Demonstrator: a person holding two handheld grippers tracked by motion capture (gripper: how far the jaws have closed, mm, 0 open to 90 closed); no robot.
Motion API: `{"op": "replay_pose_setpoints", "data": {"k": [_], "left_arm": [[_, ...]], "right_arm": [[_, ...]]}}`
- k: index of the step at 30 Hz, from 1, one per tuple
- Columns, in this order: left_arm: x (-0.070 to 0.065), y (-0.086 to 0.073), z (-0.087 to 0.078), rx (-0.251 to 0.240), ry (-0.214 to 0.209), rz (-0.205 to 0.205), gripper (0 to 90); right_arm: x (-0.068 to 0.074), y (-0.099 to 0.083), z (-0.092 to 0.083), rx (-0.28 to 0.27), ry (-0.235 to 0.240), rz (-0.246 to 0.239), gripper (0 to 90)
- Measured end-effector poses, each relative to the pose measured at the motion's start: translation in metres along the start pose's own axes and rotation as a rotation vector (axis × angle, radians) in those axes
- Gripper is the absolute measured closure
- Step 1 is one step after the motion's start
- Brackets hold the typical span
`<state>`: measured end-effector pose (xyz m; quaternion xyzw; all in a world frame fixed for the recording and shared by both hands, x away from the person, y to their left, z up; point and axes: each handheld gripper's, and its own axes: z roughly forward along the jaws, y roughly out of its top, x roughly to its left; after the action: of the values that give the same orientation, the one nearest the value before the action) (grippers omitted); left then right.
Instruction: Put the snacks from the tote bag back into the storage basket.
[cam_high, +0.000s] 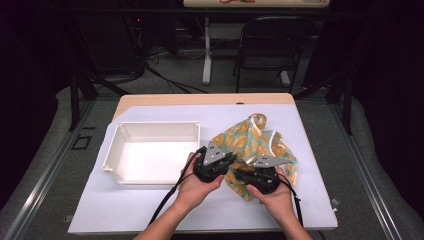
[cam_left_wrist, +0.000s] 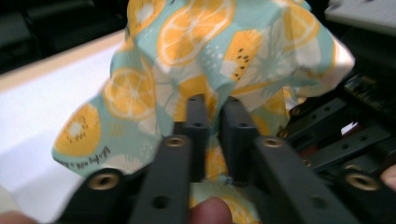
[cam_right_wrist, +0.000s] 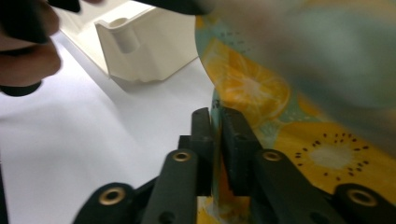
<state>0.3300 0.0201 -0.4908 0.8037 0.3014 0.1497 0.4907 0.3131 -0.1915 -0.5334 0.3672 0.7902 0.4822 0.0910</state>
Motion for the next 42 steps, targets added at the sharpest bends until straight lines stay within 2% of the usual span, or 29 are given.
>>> {"op": "replay_pose_setpoints", "data": {"k": [1, 2, 3, 4, 5, 7, 9, 11, 12, 13, 14, 15, 16, 17, 18, 21, 23, 25, 26, 27, 28, 29, 30, 31, 32, 33, 35, 38, 42], "left_arm": [[0.0, 0.0, 0.0, 0.0, 0.0, 0.0, 88.5], [0.005, -0.004, 0.001, 0.024, 0.005, -0.031, 88.8], [0.005, -0.004, 0.001, 0.024, 0.005, -0.031, 89.0], [0.007, -0.006, 0.002, 0.028, 0.008, -0.044, 89.1], [0.008, -0.011, 0.003, 0.051, 0.007, -0.057, 89.2], [0.008, -0.013, 0.004, 0.058, 0.009, -0.067, 89.2], [0.008, -0.018, 0.005, 0.078, 0.003, -0.082, 89.2], [0.007, -0.023, 0.006, 0.091, 0.006, -0.089, 89.2], [0.006, -0.026, 0.007, 0.099, 0.001, -0.094, 89.2], [0.004, -0.03, 0.008, 0.115, 0.005, -0.091, 89.3], [0.004, -0.03, 0.008, 0.115, 0.005, -0.091, 89.2], [0.002, -0.035, 0.011, 0.13, 0.009, -0.102, 89.2], [0.002, -0.035, 0.011, 0.13, 0.009, -0.102, 89.2], [0.002, -0.037, 0.012, 0.139, 0.007, -0.1, 89.2], [0.001, -0.039, 0.014, 0.138, 0.006, -0.103, 89.1], [-0.002, -0.044, 0.02, 0.167, 0.006, -0.105, 88.8], [-0.002, -0.046, 0.021, 0.172, 0.008, -0.103, 88.4], [-0.002, -0.049, 0.021, 0.187, 0.002, -0.11, 88.2], [-0.002, -0.049, 0.021, 0.187, 0.002, -0.11, 88.1], [-0.001, -0.051, 0.019, 0.182, -0.001, -0.109, 88.0], [-0.001, -0.051, 0.019, 0.182, -0.001, -0.109, 87.9], [0.001, -0.052, 0.017, 0.18, -0.006, -0.113, 87.8], [0.002, -0.052, 0.016, 0.177, -0.006, -0.114, 87.6], [0.002, -0.052, 0.016, 0.177, -0.006, -0.114, 87.6], [0.003, -0.053, 0.015, 0.171, -0.001, -0.122, 87.5], [0.004, -0.054, 0.015, 0.172, -0.003, -0.124, 87.4], [0.005, -0.055, 0.014, 0.17, -0.006, -0.134, 87.4], [0.004, -0.057, 0.014, 0.175, -0.013, -0.135, 86.8], [0.005, -0.056, 0.009, 0.164, -0.017, -0.152, 84.1]], "right_arm": [[0.0, 0.0, 0.0, 0.0, 0.0, 0.0, 76.5], [0.002, 0.001, -0.007, -0.01, 0.017, 0.004, 65.1], [0.002, 0.001, -0.007, -0.01, 0.017, 0.004, 65.1], [0.006, 0.001, -0.017, -0.004, 0.024, -0.008, 60.0], [0.008, 0.001, -0.023, -0.004, 0.025, -0.025, 58.5], [0.01, 0.0, -0.029, -0.012, 0.035, -0.041, 57.2], [0.014, 0.001, -0.048, -0.067, 0.067, -0.066, 55.9], [0.014, 0.001, -0.053, -0.089, 0.071, -0.065, 55.8], [0.013, 0.005, -0.067, -0.137, 0.072, -0.079, 55.8], [0.012, 0.007, -0.071, -0.161, 0.067, -0.084, 55.9], [0.012, 0.007, -0.071, -0.161, 0.067, -0.084, 55.9], [0.009, 0.013, -0.082, -0.23, 0.036, -0.075, 55.4], [0.009, 0.013, -0.082, -0.23, 0.036, -0.075, 55.4], [0.006, 0.022, -0.087, -0.305, -0.025, -0.041, 50.4], [0.004, 0.026, -0.086, -0.326, -0.053, -0.027, 45.0], [-0.001, 0.039, -0.076, -0.305, -0.167, 0.016, 35.2], [-0.012, 0.044, -0.066, -0.298, -0.254, 0.1, 33.8], [-0.025, 0.045, -0.055, -0.282, -0.279, 0.17, 31.2], [-0.025, 0.045, -0.055, -0.282, -0.279, 0.17, 31.2], [-0.038, 0.042, -0.041, -0.233, -0.304, 0.238, 34.1], [-0.038, 0.042, -0.041, -0.233, -0.304, 0.238, 34.1], [-0.044, 0.037, -0.034, -0.217, -0.304, 0.249, 53.1], [-0.044, 0.034, -0.033, -0.243, -0.287, 0.245, 66.4], [-0.044, 0.034, -0.033, -0.243, -0.287, 0.245, 66.4], [-0.041, 0.032, -0.038, -0.249, -0.263, 0.204, 83.7], [-0.04, 0.032, -0.041, -0.253, -0.268, 0.195, 89.3], [-0.039, 0.031, -0.05, -0.248, -0.244, 0.195, 90.0], [-0.032, 0.024, -0.06, -0.221, -0.243, 0.176, 90.0], [-0.022, 0.009, -0.07, -0.135, -0.241, 0.149, 90.0]]}}
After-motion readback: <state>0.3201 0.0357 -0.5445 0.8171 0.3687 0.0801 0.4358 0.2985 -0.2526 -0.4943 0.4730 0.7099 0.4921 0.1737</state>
